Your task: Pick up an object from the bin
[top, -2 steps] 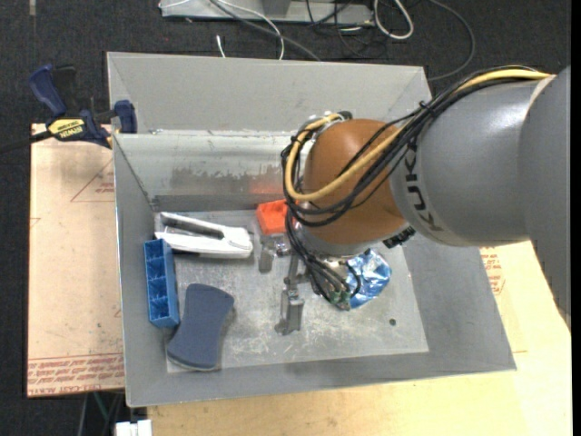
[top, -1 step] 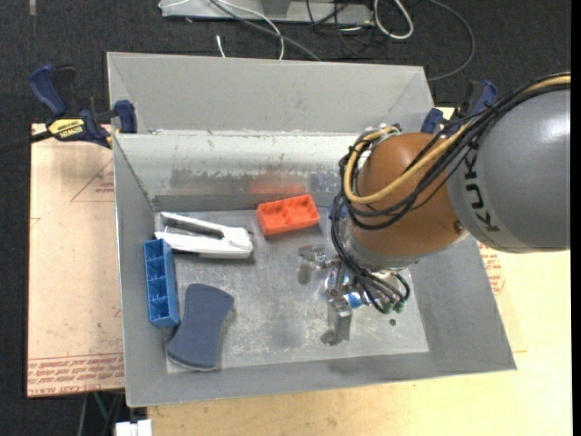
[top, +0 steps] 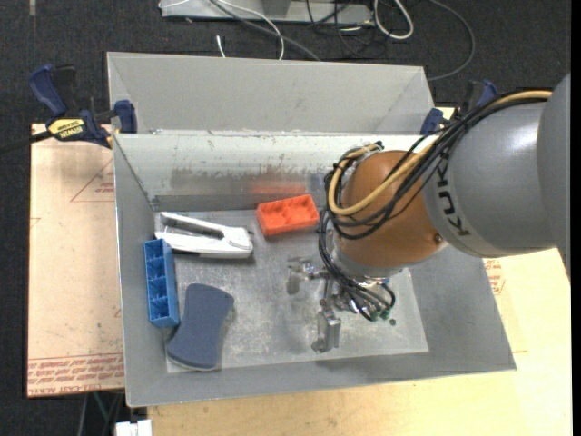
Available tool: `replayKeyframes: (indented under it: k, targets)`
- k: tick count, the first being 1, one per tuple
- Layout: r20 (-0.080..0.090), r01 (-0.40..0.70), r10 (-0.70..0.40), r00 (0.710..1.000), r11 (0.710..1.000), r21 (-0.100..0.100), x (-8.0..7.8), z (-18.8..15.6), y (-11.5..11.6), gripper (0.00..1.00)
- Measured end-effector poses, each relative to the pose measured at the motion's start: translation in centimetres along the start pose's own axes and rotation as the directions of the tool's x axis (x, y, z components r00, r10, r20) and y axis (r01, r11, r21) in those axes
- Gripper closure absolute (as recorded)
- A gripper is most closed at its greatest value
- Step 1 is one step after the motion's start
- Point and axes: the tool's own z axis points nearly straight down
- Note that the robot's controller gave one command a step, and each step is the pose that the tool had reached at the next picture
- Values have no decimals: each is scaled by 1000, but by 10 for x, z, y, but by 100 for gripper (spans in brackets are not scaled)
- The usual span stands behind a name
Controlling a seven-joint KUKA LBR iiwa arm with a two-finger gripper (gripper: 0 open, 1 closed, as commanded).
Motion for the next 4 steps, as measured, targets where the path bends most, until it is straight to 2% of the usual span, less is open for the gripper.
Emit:
replayKeyframes:
  k: [1,2,3,4]
  targets:
    - [14,-71,71,997,997,7,42,-10,-58,0]
    - [10,-24,24,1000,1000,-2,27,28,-55,0]
    - [13,-29,29,999,1000,3,24,-75,-58,0]
    - [18,-26,26,999,1000,4,25,-126,-57,0]
